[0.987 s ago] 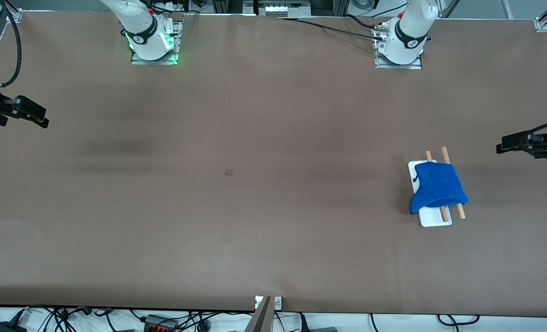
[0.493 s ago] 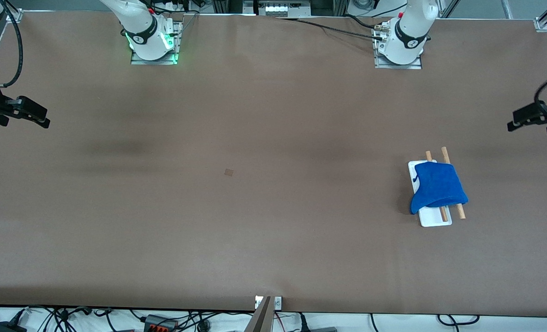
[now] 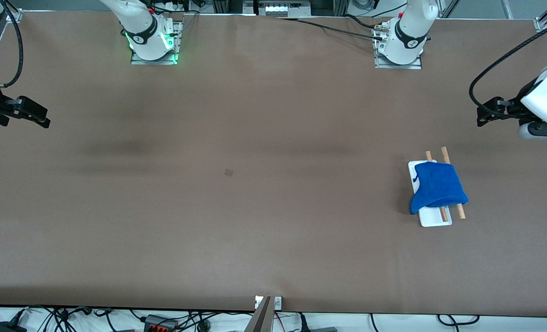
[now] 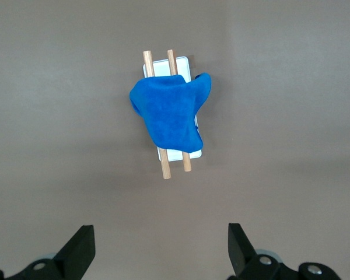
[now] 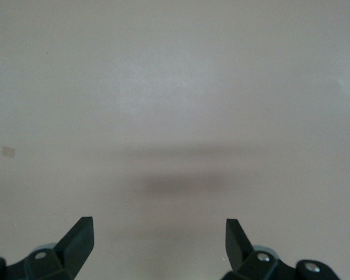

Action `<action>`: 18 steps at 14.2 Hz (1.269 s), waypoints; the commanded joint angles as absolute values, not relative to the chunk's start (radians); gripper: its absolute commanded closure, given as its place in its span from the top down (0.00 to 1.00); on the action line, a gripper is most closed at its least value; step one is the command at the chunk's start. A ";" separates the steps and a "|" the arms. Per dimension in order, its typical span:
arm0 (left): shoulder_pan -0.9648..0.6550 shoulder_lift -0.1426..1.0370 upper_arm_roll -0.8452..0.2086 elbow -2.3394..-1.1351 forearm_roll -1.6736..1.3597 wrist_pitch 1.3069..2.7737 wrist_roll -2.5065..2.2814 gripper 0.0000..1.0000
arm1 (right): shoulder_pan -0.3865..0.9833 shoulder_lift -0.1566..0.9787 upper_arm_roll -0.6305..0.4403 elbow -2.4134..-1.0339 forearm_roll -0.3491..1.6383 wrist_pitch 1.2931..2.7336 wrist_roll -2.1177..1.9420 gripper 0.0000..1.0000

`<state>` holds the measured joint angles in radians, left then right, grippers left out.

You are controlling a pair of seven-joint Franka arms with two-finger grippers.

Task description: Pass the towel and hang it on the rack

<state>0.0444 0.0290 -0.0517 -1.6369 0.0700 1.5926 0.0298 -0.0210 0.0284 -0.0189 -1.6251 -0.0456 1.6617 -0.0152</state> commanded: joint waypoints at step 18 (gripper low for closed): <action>0.055 0.015 -0.048 -1.657 0.015 1.578 0.031 1.00 | -0.018 -0.044 -0.026 -1.706 -0.029 1.655 -0.037 1.00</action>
